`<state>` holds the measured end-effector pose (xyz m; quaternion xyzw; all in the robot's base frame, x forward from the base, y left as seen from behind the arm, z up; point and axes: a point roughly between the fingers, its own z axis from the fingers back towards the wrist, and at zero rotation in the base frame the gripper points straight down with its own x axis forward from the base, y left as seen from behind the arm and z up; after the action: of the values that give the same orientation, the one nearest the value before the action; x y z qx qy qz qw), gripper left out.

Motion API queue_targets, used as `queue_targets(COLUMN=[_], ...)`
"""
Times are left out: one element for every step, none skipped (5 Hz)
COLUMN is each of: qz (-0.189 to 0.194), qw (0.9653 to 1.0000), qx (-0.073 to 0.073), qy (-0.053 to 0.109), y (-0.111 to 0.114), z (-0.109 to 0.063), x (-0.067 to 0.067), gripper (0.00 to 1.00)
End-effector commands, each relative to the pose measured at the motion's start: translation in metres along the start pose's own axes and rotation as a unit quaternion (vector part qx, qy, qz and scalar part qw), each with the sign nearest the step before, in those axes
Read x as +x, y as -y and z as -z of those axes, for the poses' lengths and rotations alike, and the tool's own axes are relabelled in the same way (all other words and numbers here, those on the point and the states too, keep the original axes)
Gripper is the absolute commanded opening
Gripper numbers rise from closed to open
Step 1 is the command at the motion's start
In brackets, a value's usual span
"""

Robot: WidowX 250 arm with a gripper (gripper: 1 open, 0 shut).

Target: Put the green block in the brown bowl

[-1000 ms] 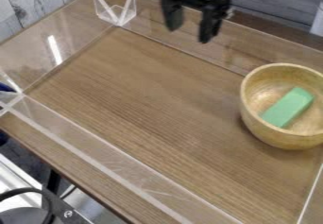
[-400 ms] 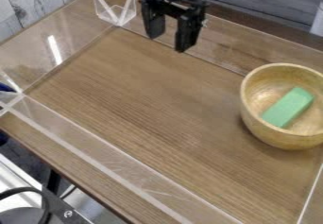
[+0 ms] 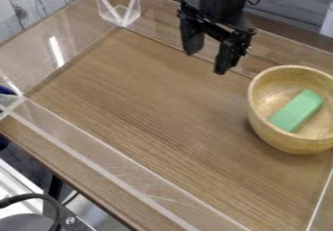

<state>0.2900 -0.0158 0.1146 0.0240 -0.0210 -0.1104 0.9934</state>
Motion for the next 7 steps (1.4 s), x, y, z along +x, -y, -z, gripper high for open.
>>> queue_targets(qz=[-0.017,-0.065,-0.122,-0.126,-0.095,-0.083,-0.063], qw=[0.9979,0.9953,0.9885,0.9873,0.9911,0.9929,0.995], qx=[0.015,0.0,-0.019,-0.015,-0.016,-0.018,-0.016], qy=[0.061,0.072,0.087,0.095,0.092,0.083,0.076], y=[-0.015,-0.032,-0.055,-0.055,-0.031,-0.016,-0.035], z=[-0.013,-0.01,-0.007,-0.009,-0.013,-0.012,-0.02], x=[0.007,-0.003,-0.01,0.01,0.025,0.03,0.017], gripper=[1.0,1.0,1.0,1.0,1.0,1.0,1.0])
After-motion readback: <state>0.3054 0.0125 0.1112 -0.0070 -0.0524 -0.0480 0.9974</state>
